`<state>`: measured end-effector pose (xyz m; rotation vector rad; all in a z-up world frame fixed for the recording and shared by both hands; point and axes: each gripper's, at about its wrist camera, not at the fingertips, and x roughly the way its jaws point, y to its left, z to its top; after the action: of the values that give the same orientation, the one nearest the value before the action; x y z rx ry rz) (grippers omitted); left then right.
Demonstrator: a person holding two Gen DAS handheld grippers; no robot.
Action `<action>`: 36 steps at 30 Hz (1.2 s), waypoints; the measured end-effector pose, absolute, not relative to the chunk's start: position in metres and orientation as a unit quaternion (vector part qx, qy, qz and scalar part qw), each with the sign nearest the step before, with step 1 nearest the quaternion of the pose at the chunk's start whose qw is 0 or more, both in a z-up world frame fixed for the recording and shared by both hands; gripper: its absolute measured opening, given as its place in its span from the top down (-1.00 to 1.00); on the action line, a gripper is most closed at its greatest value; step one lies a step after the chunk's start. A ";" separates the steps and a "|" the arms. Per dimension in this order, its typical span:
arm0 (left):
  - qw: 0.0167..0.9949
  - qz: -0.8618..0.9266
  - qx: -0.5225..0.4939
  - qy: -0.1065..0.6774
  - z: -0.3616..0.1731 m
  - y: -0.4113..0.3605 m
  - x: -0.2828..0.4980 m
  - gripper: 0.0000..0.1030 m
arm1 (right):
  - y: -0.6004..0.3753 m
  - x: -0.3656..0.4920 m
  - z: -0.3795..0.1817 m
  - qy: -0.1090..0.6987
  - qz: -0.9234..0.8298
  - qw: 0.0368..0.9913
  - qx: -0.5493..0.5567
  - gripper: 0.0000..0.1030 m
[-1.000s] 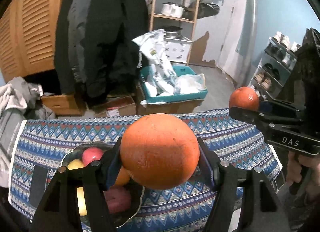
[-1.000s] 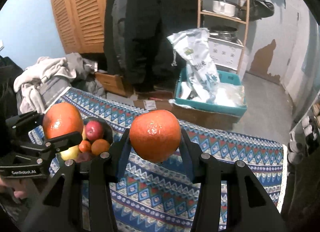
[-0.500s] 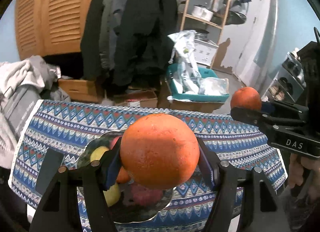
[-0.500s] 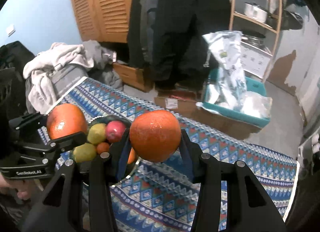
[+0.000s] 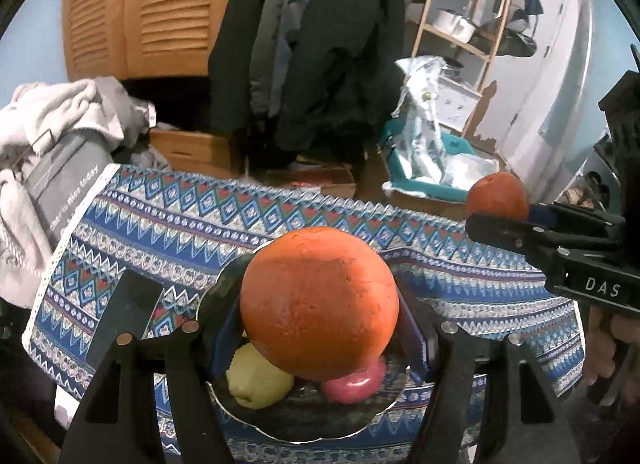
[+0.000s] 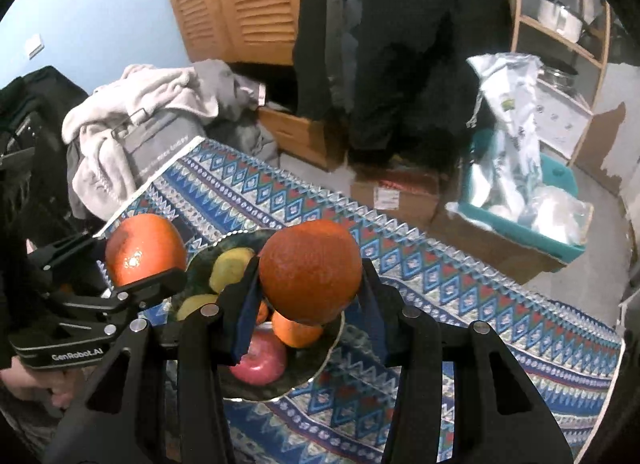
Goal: Organize fruits
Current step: 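Lower both oranges onto the fruit in the bowl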
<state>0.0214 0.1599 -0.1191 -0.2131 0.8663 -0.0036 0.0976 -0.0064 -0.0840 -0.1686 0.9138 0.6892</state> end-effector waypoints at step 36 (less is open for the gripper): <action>0.840 0.019 -0.097 0.534 -0.212 0.157 0.054 -0.50 | 0.020 0.123 -0.180 0.529 0.331 0.778 -0.072 0.11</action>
<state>0.0542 0.1569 -0.2122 -0.2061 1.1282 0.0391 0.1232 0.0203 -0.1803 -0.1560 1.1450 0.7156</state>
